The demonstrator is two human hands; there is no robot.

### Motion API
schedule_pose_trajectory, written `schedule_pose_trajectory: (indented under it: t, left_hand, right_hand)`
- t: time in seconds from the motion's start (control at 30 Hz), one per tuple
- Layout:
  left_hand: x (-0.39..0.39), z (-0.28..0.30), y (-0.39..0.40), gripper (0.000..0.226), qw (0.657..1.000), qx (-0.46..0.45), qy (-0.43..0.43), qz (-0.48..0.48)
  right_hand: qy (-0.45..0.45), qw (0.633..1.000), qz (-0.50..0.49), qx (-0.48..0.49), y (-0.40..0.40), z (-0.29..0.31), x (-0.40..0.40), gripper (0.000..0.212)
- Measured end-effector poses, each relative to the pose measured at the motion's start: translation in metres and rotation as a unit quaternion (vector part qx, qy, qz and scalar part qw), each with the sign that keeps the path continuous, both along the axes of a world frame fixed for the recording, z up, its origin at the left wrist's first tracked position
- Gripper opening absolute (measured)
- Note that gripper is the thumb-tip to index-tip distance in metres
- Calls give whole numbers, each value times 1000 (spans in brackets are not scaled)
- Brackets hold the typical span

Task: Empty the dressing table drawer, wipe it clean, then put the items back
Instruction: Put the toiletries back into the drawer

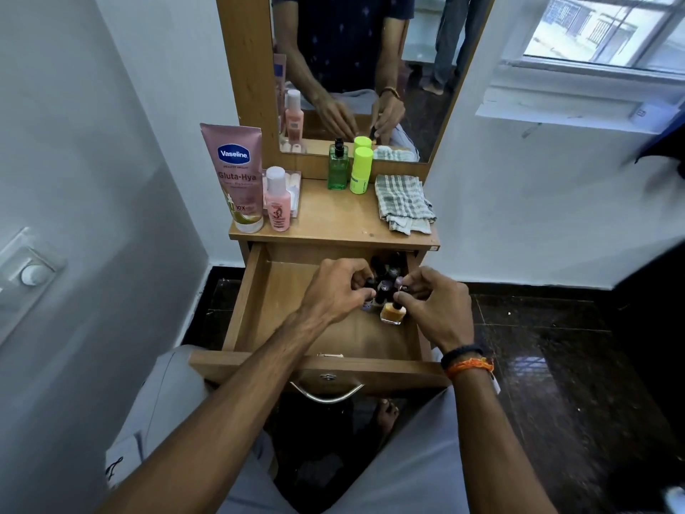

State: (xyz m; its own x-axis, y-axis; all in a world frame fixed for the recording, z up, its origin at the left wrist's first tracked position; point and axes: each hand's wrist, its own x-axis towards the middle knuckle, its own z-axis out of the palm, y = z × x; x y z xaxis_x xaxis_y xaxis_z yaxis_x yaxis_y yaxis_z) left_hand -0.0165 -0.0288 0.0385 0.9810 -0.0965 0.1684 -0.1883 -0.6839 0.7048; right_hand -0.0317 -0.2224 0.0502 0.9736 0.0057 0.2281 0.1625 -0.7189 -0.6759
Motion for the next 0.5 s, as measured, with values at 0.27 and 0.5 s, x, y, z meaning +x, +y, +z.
schedule_pose_trajectory:
  t: [0.27,0.5]
  left_hand:
    - [-2,-14,-12,21,998,38,55,-21]
    - [-1,-22,-22,26,997,45,55,-26]
  right_hand:
    - [41,999,12,-29,-2,-16,-1,19]
    - [52,997,8,-50,-5,-21,2,20]
